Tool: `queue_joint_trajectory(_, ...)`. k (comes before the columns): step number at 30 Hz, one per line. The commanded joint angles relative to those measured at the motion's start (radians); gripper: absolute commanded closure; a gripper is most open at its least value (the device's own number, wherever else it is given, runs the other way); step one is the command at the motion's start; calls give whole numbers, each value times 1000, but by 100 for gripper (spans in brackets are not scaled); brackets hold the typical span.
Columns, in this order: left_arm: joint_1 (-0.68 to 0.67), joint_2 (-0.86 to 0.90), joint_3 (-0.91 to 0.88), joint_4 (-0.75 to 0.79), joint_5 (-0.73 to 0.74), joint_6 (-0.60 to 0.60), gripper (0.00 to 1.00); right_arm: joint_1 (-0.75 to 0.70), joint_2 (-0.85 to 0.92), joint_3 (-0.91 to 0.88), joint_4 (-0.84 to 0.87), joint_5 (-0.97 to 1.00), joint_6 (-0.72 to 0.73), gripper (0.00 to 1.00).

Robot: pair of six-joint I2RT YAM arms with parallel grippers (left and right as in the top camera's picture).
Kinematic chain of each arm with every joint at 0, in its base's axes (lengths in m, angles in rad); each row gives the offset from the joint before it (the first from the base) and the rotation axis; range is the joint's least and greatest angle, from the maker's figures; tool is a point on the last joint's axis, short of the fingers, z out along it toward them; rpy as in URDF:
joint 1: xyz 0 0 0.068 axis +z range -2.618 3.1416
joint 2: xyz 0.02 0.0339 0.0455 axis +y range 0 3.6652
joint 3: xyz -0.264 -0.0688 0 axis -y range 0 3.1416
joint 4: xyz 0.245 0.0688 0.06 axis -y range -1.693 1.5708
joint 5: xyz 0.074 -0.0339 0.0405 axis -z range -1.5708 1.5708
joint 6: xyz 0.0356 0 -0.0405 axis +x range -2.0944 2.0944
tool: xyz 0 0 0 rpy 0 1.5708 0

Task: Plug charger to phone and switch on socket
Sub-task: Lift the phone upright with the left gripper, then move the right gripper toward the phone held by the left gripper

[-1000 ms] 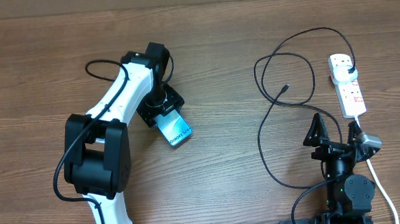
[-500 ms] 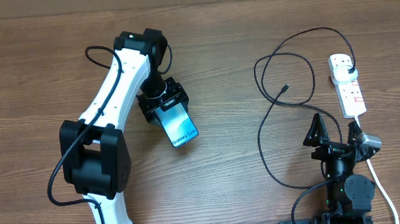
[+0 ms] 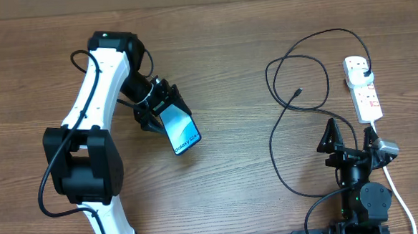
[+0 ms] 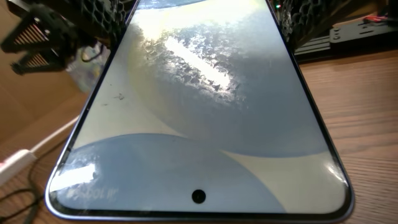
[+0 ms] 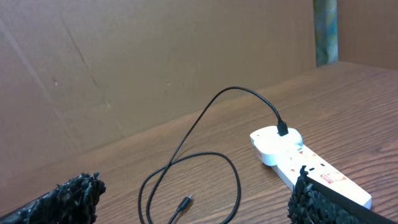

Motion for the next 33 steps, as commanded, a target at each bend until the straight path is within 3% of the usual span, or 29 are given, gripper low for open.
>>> queue_joint_trajectory(1,3,3,31,-19,138,66,34,2,-3,-10,5,5,-8,0)
queue_joint_trajectory(10,18,3,31,-57,268,116,35,2,-3,-10,12,-4,3,0)
queue_joint_trajectory(14,18,3,31,-57,311,116,34,2,-3,-10,10,-206,261,0)
queue_joint_trajectory(16,18,3,31,-58,324,116,34,2,-3,-10,10,-257,317,0)
queue_joint_trajectory(20,18,3,31,-58,372,116,32,2,-3,-10,19,-476,618,0)
queue_joint_trajectory(24,18,3,31,-58,388,116,32,2,-3,-10,42,-490,869,0)
queue_joint_trajectory(28,18,3,31,-58,388,116,32,2,-3,-10,54,-330,888,0)
queue_joint_trajectory(30,18,3,31,-58,388,116,32,2,-3,-10,96,-323,880,0)
queue_joint_trajectory(33,18,3,31,-57,387,116,33,2,-3,-9,182,-408,750,0)
